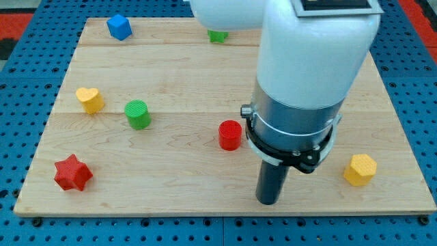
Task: Move your arm towards the left
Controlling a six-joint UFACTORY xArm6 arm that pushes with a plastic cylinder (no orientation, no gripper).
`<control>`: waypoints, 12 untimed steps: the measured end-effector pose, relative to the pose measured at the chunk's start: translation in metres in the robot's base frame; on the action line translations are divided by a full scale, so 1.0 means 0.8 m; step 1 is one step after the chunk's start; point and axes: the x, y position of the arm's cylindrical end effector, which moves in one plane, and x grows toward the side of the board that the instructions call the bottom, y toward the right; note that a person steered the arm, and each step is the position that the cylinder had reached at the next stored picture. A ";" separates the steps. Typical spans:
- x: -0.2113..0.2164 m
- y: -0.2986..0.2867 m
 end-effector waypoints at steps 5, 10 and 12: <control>0.000 -0.070; 0.000 -0.108; 0.000 -0.137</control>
